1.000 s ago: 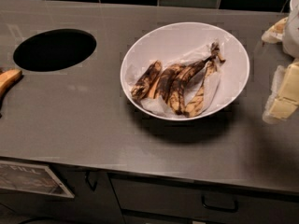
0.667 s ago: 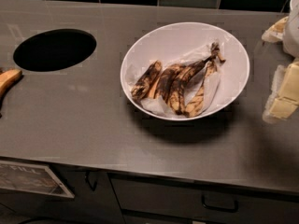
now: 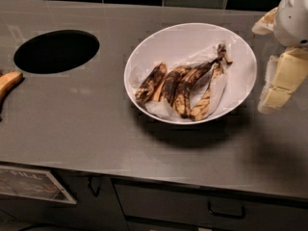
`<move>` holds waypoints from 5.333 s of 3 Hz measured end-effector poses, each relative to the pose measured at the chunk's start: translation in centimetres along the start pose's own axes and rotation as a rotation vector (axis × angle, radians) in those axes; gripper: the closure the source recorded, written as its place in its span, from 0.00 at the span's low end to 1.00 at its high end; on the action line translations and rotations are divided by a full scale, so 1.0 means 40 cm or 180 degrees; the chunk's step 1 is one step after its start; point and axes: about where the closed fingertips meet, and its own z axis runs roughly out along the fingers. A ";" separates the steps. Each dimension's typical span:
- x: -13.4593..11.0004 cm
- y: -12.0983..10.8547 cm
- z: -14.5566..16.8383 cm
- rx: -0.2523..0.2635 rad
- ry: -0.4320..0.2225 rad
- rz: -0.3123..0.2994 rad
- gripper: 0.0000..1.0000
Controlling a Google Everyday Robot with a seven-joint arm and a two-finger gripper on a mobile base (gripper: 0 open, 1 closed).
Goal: Pick banana from white bowl
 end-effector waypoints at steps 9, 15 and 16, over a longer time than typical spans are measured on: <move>-0.213 -0.138 0.138 -0.0276 -0.0166 -0.0746 0.24; -0.218 -0.164 0.223 -0.0376 -0.0191 -0.0716 0.32; -0.216 -0.165 0.232 -0.0383 -0.0195 -0.0710 0.39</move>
Offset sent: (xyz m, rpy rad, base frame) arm 0.0469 0.0422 -0.0076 -0.0329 0.0498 0.1752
